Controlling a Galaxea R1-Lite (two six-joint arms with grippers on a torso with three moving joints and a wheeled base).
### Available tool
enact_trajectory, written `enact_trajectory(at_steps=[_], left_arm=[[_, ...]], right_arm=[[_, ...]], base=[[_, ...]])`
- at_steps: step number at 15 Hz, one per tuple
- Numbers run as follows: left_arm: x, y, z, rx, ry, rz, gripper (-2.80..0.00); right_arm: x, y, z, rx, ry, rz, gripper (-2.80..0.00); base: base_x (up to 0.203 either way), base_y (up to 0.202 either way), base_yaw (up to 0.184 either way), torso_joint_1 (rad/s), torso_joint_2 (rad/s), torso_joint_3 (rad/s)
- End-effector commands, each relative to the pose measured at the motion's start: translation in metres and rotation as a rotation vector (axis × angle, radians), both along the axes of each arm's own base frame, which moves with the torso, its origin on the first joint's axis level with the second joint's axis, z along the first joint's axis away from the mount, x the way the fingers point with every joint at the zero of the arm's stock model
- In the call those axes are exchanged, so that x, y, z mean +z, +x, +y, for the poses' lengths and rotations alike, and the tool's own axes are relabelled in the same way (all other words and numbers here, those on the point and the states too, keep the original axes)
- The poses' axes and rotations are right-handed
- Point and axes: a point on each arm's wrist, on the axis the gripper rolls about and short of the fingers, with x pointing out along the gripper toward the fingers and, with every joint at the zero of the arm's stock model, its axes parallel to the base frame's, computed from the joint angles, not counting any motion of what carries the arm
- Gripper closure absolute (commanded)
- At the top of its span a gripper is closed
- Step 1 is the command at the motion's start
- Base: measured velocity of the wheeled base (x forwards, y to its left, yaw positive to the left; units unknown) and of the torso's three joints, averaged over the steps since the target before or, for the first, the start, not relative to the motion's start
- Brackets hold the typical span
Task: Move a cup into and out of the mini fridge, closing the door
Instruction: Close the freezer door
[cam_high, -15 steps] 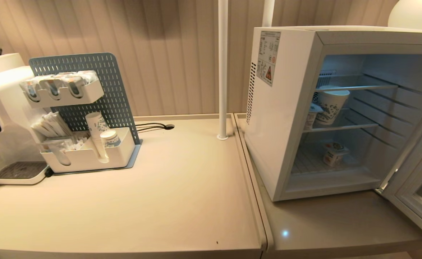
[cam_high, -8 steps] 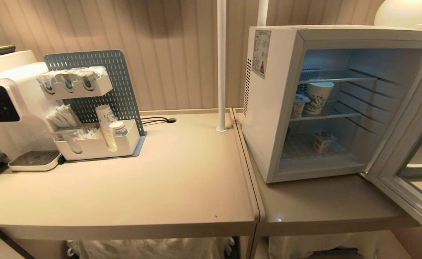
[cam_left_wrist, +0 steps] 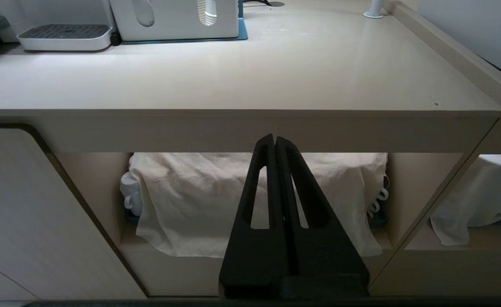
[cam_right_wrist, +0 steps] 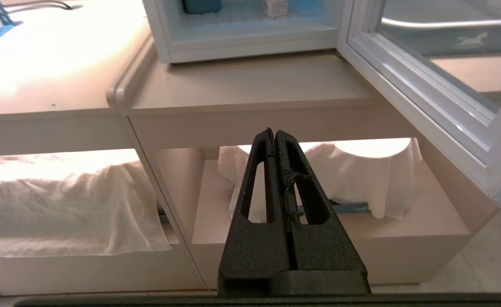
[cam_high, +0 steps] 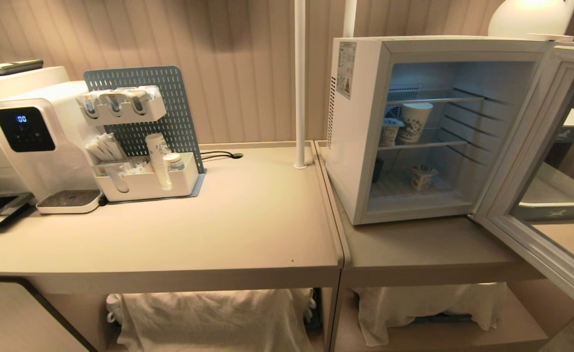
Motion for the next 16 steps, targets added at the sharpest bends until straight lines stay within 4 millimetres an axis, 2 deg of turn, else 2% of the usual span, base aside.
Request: enact_trajectory(at_steps=[1,13,16], left_arm=[[-0.0005,0.0001,0.0000,0.001,-0.001,0.002,0.00],[-0.0005,0.0001,0.0000,0.001,0.001,0.002,0.00],[-0.0005,0.0001,0.0000,0.001,0.001,0.002,0.00]], right_arm=[[-0.0001,0.0002,0.0000,0.000,-0.001,0.003,0.00],[0.0000,0.0001,0.0000,0.001,-0.004,0.005,0.00],[0.0000,-0.0001,0.0000,0.001,-0.005,0.008,0.00]], base=[[0.000,0.000,0.000,0.000,0.00,0.000],[0.000,0.000,0.000,0.000,0.00,0.000],[-0.001,-0.130,0.006,0.004,0.00,0.000]])
